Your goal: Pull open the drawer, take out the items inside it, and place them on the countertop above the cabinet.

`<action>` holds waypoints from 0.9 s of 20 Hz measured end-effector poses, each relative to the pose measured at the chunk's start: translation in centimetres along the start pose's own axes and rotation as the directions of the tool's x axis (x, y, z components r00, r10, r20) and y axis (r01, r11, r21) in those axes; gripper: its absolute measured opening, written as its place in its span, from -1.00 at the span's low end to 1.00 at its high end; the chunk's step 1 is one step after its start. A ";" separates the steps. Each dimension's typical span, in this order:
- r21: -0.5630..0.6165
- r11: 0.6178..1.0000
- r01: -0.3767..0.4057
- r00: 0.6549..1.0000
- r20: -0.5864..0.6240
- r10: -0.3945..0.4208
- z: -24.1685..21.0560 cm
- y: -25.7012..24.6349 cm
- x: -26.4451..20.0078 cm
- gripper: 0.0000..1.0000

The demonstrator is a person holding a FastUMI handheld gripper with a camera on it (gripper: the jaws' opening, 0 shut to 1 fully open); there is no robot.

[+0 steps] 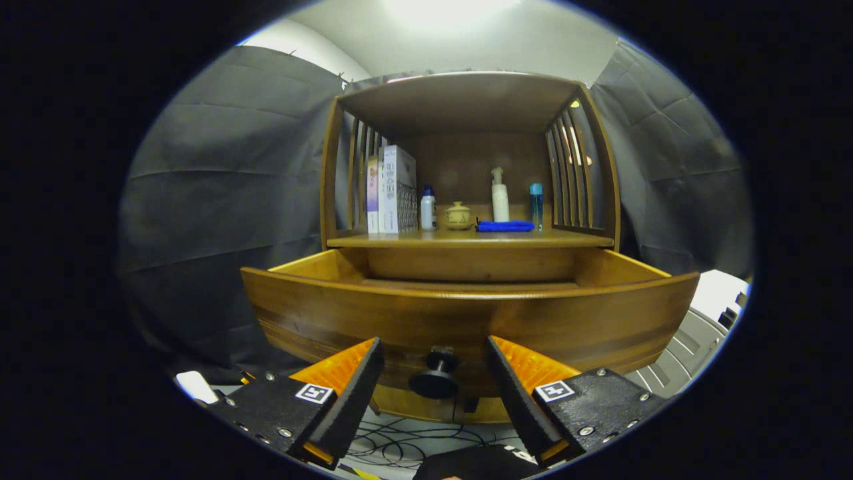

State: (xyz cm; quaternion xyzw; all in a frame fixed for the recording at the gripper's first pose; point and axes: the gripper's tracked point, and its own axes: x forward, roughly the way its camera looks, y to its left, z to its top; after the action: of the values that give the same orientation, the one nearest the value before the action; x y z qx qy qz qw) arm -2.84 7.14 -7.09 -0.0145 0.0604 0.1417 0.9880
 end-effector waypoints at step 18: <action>0.029 0.999 -0.022 0.996 -0.087 0.025 7.5 -0.1 7.0 0.86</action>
State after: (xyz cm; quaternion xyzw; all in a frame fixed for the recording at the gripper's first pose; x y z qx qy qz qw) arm 4.68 9.34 -0.48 -0.0062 0.1057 0.1517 0.9827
